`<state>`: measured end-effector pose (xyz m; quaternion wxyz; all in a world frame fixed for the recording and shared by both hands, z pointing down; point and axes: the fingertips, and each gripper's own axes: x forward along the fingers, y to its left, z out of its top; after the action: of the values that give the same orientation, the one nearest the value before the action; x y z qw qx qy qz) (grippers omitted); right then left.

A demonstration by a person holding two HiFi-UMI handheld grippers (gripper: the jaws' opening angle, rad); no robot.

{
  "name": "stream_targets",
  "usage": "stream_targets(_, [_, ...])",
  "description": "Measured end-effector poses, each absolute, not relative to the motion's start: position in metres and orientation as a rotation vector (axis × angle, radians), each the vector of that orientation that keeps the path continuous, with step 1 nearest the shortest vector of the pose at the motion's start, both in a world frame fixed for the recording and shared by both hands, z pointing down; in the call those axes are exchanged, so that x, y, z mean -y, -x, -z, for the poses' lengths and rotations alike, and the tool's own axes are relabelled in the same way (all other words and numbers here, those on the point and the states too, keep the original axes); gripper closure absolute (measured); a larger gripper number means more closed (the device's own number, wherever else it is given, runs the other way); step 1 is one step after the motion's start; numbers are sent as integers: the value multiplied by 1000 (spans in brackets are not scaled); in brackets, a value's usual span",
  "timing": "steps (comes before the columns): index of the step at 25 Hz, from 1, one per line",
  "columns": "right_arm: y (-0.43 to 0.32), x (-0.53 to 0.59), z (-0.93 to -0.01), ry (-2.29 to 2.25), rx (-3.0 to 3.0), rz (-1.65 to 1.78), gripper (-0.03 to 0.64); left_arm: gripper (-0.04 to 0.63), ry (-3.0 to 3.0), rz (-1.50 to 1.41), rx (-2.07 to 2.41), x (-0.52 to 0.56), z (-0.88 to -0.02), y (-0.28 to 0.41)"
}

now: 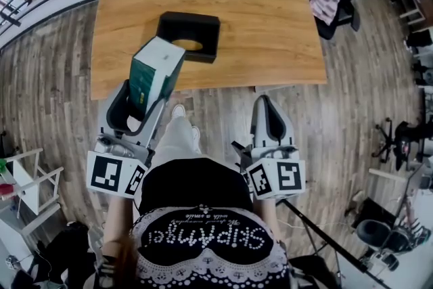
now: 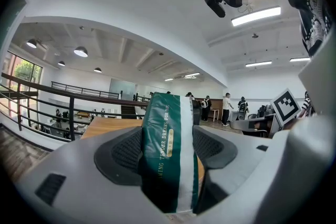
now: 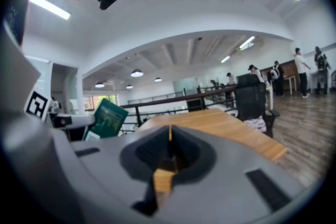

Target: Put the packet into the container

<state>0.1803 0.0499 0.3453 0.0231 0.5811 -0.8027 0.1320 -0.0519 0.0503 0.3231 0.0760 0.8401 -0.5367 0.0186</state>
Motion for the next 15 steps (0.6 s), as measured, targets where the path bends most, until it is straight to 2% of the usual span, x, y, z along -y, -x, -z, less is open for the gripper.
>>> stream_targets(15, [-160,-1,-344,-1799,2470,-415,581,265,-2508,-33,1612,0,-323,78])
